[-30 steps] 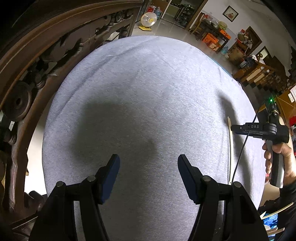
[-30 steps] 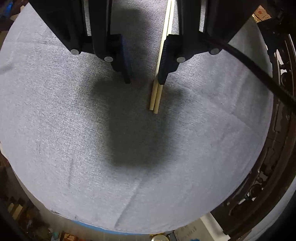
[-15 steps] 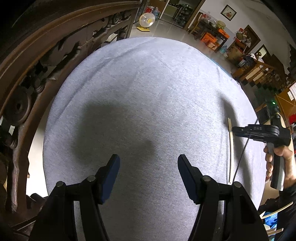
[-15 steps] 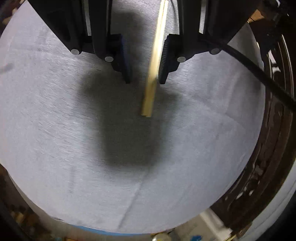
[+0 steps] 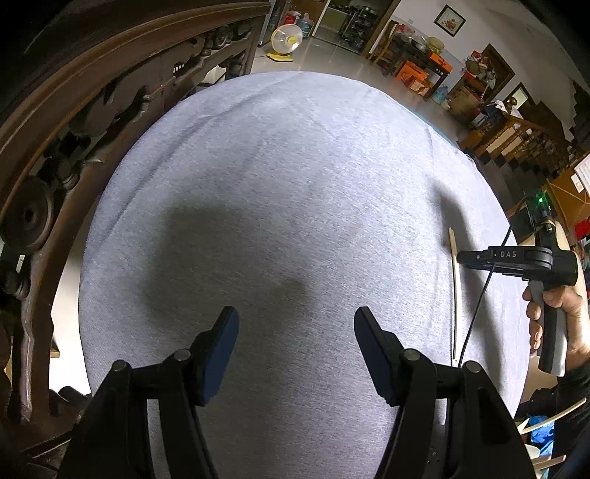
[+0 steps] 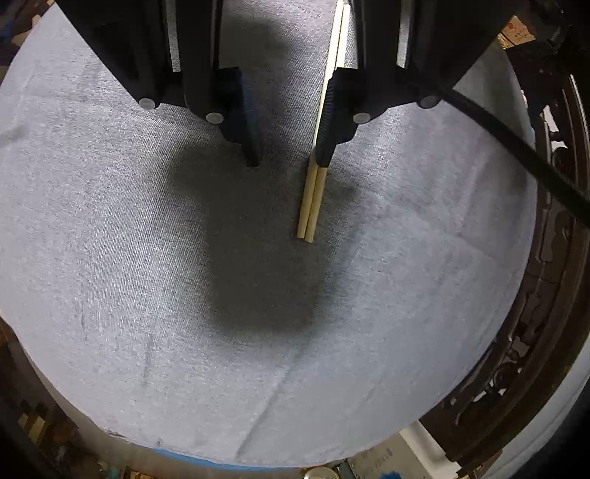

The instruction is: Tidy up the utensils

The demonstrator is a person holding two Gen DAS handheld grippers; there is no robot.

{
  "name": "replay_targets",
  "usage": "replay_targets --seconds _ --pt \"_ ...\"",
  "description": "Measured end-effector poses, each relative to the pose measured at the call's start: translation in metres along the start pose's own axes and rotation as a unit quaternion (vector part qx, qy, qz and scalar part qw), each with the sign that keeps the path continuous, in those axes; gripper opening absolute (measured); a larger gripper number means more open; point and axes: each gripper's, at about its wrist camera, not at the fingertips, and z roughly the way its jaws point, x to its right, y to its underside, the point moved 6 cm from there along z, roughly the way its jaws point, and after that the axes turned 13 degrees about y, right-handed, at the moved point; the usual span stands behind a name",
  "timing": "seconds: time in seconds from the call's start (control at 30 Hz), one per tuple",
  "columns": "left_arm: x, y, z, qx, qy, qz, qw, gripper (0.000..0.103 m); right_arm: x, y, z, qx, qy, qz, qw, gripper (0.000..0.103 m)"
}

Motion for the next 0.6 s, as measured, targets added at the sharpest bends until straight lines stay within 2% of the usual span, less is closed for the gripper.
replay_targets --seconds 0.07,0.2,0.3,0.43,0.53,0.6 --pt "0.000 -0.001 0.001 0.000 0.001 -0.001 1.0000 0.066 -0.009 -0.001 0.002 -0.004 0.012 -0.012 1.000 0.035" --pt "0.003 -0.001 0.001 -0.001 0.002 0.001 1.0000 0.066 -0.030 -0.004 0.001 -0.012 0.064 -0.041 0.997 0.036" --pt "0.007 -0.002 0.001 -0.001 0.005 0.005 1.0000 0.066 -0.041 -0.002 0.001 -0.018 0.079 -0.044 0.996 0.036" --pt "0.011 -0.006 -0.001 0.002 0.005 0.016 0.9999 0.066 -0.025 0.002 0.003 -0.028 0.069 -0.021 0.997 0.036" --pt "0.018 -0.016 0.001 0.002 0.006 0.025 0.9997 0.066 -0.016 0.007 0.006 -0.023 0.042 -0.009 0.999 0.035" --pt "0.026 -0.025 0.005 0.002 0.005 0.035 0.9994 0.066 -0.018 0.007 0.006 -0.022 0.044 -0.008 0.999 0.036"
